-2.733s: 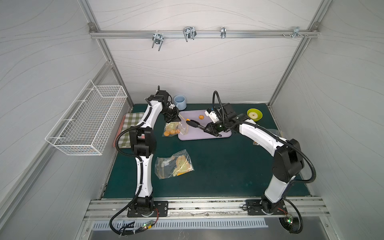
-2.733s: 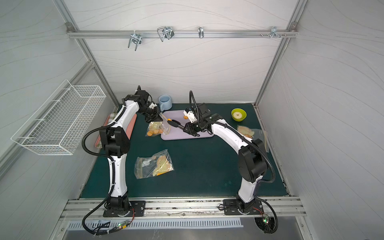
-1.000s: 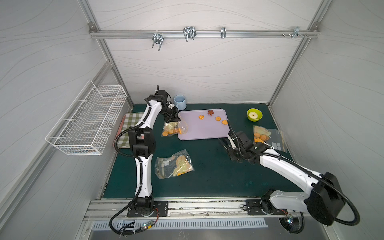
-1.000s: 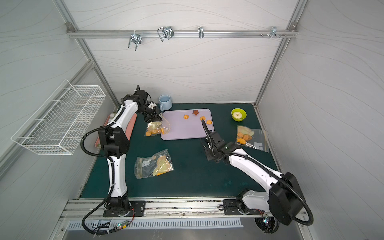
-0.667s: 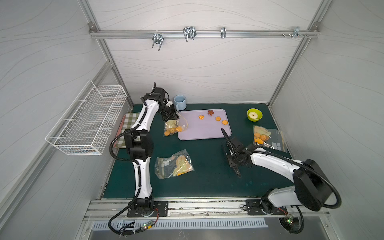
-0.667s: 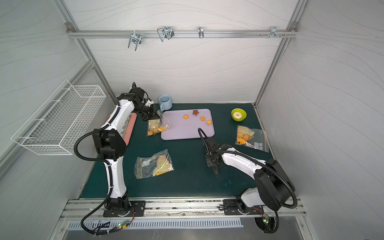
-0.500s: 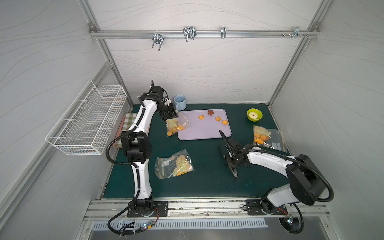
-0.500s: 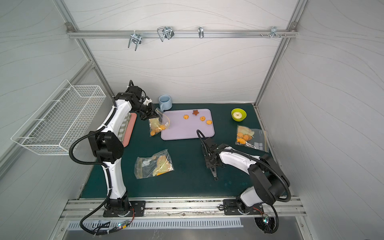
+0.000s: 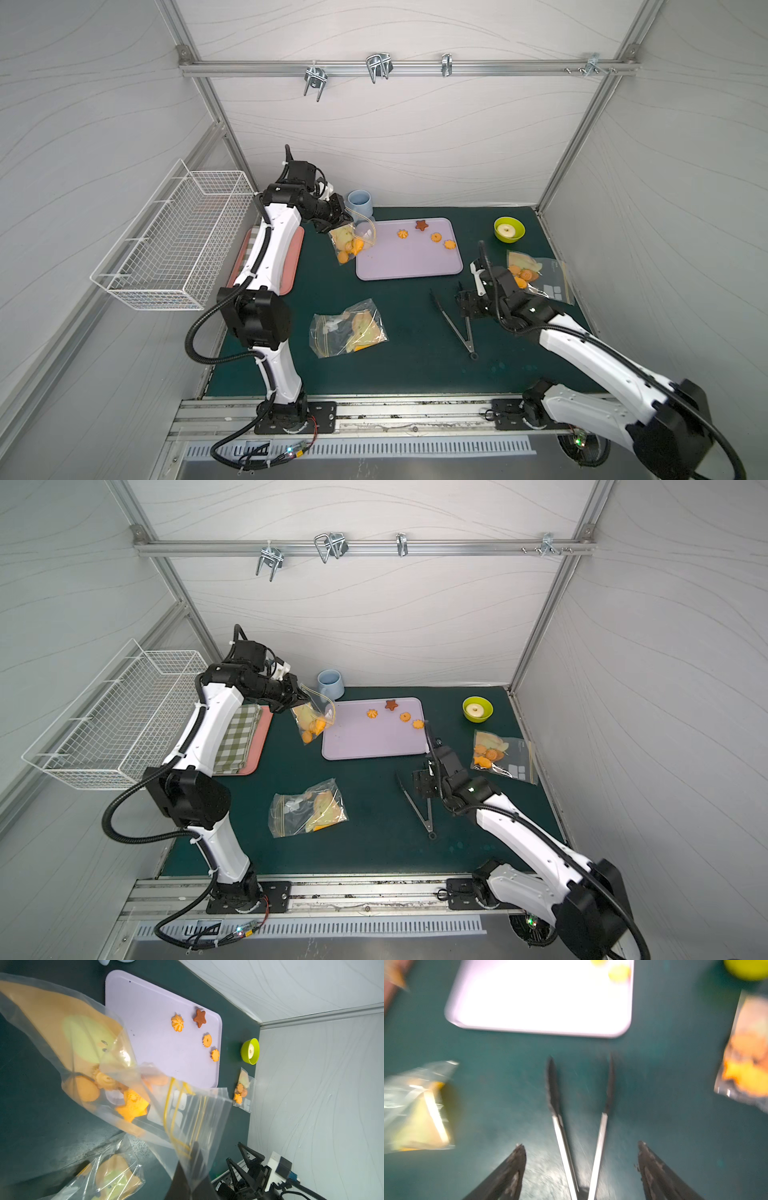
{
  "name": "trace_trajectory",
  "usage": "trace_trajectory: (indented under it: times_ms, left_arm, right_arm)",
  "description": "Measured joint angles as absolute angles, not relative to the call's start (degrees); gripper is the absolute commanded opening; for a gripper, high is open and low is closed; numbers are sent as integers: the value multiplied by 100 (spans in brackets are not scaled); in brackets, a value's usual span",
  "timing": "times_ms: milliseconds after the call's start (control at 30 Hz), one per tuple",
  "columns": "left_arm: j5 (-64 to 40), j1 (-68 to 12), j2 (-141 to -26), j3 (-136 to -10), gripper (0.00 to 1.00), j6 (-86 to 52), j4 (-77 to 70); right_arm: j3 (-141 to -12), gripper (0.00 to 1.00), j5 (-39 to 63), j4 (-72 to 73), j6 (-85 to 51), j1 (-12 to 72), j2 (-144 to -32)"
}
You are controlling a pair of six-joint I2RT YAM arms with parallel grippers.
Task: Put the cookies into a resealable bag to prevent moisture
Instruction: Place the ziploc bag at the center of the board.
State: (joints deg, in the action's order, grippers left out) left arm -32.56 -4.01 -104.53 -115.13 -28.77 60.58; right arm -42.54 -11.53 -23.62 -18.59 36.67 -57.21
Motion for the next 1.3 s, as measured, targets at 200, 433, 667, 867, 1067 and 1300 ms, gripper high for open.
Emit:
trace_trajectory:
  times_ms: [200,433,667,867,1067,1300]
  left_arm:
    - [-3514,-403,-9378,-10501,0,-3819,5166]
    - [-3607,-585,-8560,-9688,0,-5011,4219]
    - [-3551,-913,-8062,-9264,0,-5824,3511]
    - [-3535,-1184,-8007,-9264,0,-6051,3328]
    - [-3363,-1697,-7985,-9118,0,-6073,3210]
    - [-2886,-2727,-7896,-8204,0,-6259,2847]
  right_arm:
    - [-4132,73,-110,-1041,-1175,3695,-5151]
    - [-4692,70,703,290,-134,4727,-5813]
    - [-5050,71,709,1656,3,4845,-6956]
    - [-5575,64,777,2102,-43,4827,-7734]
    - [-4936,64,620,1988,-75,4825,-6980]
    - [-3562,63,364,659,-200,4825,-4117]
